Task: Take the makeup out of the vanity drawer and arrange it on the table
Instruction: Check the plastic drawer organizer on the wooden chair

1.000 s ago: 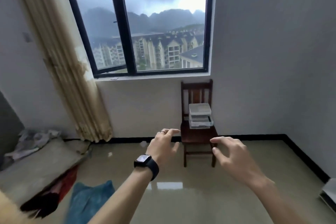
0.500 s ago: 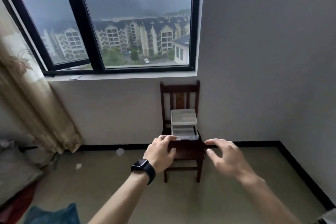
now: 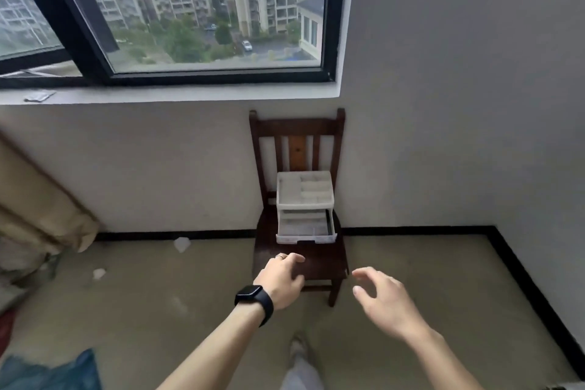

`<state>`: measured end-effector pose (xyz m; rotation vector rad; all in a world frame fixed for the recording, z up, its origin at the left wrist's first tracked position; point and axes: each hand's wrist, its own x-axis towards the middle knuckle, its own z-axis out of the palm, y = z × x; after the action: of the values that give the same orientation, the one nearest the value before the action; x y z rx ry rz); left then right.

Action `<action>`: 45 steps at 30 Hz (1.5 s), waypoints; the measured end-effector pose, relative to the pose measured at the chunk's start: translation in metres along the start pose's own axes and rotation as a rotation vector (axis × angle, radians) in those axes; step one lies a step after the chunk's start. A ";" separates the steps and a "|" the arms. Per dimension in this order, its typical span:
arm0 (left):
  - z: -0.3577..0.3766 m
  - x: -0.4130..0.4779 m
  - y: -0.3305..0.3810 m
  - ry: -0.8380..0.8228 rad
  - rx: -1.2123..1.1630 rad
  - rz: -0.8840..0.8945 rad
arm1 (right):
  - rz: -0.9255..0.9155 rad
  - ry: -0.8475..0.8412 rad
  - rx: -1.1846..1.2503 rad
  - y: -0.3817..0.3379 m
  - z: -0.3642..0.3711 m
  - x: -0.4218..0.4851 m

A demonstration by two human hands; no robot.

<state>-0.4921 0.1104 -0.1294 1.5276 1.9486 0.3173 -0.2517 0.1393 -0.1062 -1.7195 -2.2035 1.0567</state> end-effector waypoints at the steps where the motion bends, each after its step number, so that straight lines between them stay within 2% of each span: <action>1: 0.004 0.024 -0.002 -0.031 -0.016 -0.013 | 0.029 -0.014 0.015 0.006 0.001 0.021; 9: 0.023 0.202 -0.003 -0.237 -0.194 -0.190 | 0.258 -0.125 0.143 0.043 0.011 0.181; 16: 0.056 0.330 -0.020 -0.249 -0.377 -0.310 | 0.432 -0.059 0.400 0.087 0.054 0.311; 20: 0.097 0.382 -0.039 -0.268 -0.425 -0.376 | 0.498 -0.083 0.491 0.123 0.098 0.369; 25: 0.142 0.419 -0.056 -0.261 -0.532 -0.489 | 0.477 -0.154 0.557 0.146 0.143 0.399; 31: 0.172 0.441 -0.061 -0.169 -0.690 -0.566 | 0.470 -0.124 0.604 0.158 0.161 0.406; 37: 0.173 0.441 -0.056 -0.182 -0.510 -0.539 | 0.441 -0.154 0.601 0.164 0.159 0.406; 45: 0.169 0.439 -0.058 -0.168 -0.530 -0.500 | 0.403 -0.177 0.549 0.156 0.153 0.412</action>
<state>-0.4897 0.4722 -0.4360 0.6843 1.8420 0.4261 -0.3432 0.4580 -0.4341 -1.8776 -1.4517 1.7612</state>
